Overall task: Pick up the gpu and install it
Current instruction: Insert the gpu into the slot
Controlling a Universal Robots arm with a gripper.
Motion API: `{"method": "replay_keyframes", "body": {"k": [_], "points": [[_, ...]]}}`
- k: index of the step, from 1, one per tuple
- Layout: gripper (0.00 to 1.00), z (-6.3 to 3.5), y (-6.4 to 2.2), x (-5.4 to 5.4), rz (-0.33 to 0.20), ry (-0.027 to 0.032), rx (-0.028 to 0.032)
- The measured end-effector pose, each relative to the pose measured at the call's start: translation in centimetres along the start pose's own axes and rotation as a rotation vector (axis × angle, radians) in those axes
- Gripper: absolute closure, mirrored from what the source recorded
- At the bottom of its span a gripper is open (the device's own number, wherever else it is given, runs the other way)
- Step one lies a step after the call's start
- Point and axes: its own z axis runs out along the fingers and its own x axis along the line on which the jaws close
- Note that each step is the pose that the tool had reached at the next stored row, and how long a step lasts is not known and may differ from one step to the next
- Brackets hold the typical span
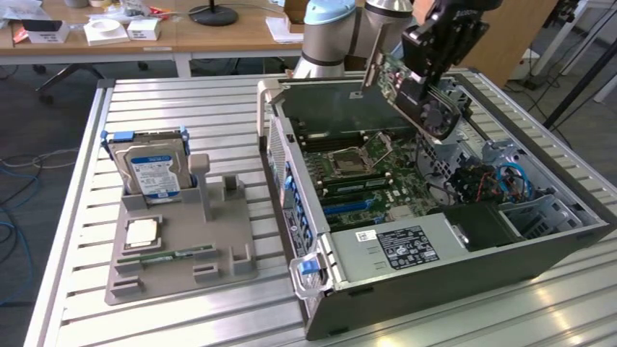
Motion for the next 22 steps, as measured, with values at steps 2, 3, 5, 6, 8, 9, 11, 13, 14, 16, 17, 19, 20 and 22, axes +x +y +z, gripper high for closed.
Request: {"method": "replay_keyframes", "body": {"k": [2, 3, 5, 6, 8, 9, 11, 13, 14, 16, 17, 19, 20, 22], "points": [[0.74, 0.00, 0.00, 0.00, -0.031, 0.0014, -0.0005], [0.74, 0.01, 0.00, 0.00, -0.046, 0.0021, -0.0008], [0.74, 0.01, 0.00, 0.00, -0.075, 0.0034, -0.0013], [0.74, 0.01, 0.00, 0.00, -0.090, 0.0041, -0.0017], [0.74, 0.02, 0.00, 0.00, -0.121, 0.0054, -0.0022], [0.74, 0.02, 0.00, 0.00, -0.139, 0.0063, -0.0025], [0.74, 0.02, 0.00, 0.00, -0.174, 0.0079, -0.0032], [0.74, 0.02, 0.00, 0.00, -0.211, 0.0096, -0.0039], [0.74, 0.02, 0.00, 0.00, -0.229, 0.0103, -0.0042], [0.74, 0.03, 0.00, 0.00, -0.262, 0.0119, -0.0049], [0.74, 0.03, 0.00, 0.00, -0.279, 0.0126, -0.0052], [0.74, 0.03, 0.00, 0.00, -0.314, 0.0142, -0.0059], [0.74, 0.04, 0.00, 0.00, -0.332, 0.0150, -0.0063], [0.74, 0.04, 0.00, 0.00, -0.367, 0.0166, -0.0069]]}}
